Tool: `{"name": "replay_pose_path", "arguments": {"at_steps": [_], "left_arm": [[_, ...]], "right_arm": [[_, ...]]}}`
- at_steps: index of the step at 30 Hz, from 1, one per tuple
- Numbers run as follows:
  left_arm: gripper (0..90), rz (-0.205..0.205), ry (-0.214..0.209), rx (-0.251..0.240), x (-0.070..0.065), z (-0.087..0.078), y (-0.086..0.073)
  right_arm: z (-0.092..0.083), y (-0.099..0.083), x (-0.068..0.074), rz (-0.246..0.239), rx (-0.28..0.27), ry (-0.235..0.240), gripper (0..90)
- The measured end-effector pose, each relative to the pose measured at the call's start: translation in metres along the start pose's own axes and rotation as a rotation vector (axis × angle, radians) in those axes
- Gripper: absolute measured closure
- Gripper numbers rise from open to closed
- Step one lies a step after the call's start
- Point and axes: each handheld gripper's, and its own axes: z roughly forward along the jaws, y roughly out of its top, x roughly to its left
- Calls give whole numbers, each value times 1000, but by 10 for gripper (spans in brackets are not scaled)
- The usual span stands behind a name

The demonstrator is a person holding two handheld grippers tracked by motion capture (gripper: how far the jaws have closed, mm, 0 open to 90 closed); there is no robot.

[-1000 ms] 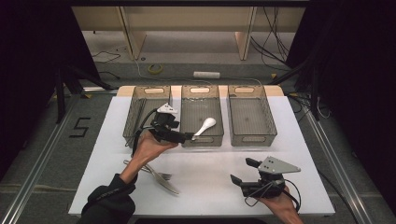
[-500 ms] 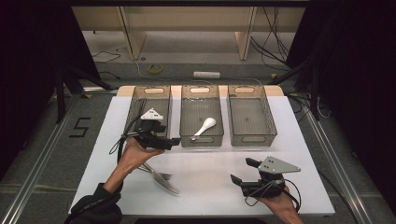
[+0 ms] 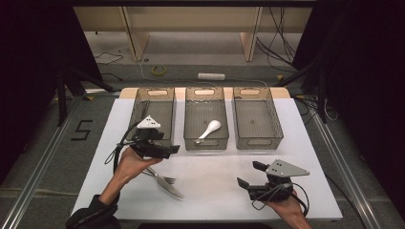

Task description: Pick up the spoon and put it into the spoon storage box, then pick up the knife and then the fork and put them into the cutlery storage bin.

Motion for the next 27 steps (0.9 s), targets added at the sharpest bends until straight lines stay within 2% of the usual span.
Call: {"name": "replay_pose_path", "arguments": {"at_steps": [15,18,21,27], "left_arm": [[172,-31,20,-12,9,-14,-25],[171,-38,21,2,11,-15,-28],[171,-40,39,30,13,-13,-30],[184,-55,90,115,17,-5,-32]], "right_arm": [[-3,-1,1,3,-2,-8,202],[-4,-2,1,1,0,-14,202],[-5,-2,0,3,-3,-15,202],[-5,-3,2,2,2,-15,201]]}}
